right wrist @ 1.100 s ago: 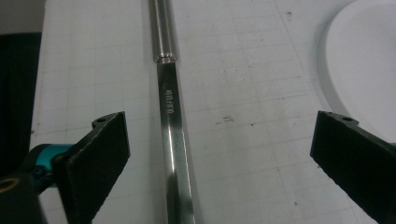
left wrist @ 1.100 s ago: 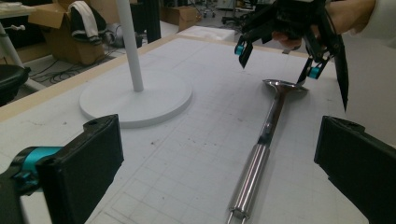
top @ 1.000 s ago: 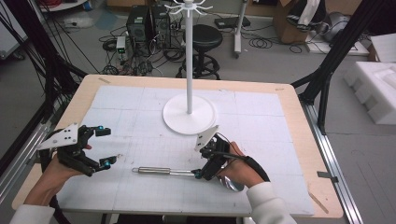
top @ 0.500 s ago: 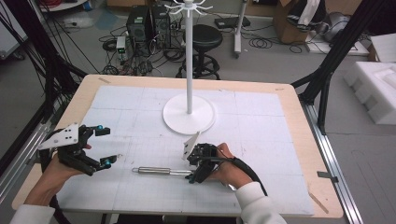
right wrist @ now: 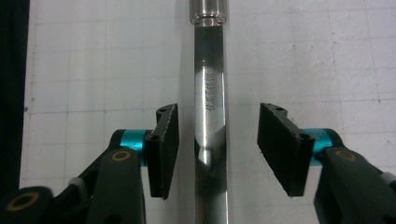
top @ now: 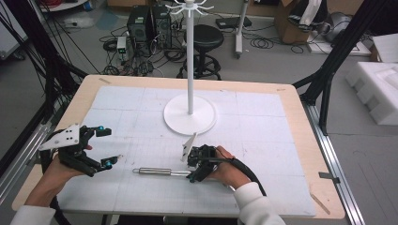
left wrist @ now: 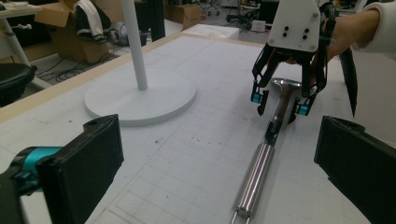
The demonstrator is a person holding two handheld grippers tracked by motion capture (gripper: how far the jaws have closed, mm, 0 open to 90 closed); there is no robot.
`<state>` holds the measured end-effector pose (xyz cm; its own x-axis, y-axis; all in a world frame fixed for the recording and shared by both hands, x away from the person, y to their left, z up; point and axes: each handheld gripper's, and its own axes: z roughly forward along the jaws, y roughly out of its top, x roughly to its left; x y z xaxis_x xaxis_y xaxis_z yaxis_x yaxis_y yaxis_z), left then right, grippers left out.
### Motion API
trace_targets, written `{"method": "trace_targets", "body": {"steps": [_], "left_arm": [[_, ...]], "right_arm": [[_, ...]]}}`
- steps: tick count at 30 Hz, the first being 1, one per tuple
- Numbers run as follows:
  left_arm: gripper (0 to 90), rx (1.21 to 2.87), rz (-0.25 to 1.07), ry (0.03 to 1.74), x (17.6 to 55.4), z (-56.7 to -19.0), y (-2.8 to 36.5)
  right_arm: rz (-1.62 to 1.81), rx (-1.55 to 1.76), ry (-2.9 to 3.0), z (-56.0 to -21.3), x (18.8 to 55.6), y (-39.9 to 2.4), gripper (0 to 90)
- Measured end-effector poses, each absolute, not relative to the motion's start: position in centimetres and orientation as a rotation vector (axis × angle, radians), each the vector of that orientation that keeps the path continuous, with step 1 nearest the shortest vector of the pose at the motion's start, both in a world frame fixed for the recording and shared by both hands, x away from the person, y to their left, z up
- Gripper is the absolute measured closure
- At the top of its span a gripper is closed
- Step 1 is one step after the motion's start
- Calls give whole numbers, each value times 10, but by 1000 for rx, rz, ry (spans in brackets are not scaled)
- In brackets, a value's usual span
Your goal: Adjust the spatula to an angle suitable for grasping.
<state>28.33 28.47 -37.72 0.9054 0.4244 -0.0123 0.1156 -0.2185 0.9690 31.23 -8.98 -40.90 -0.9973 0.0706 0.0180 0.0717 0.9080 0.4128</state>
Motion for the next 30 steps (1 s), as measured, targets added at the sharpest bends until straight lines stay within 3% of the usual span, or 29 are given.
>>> {"method": "trace_targets", "body": {"steps": [30], "left_arm": [[17,1785,303,413,283,-377,285]], "right_arm": [[-544,-92,-3077,-414,311,-81,704]]}}
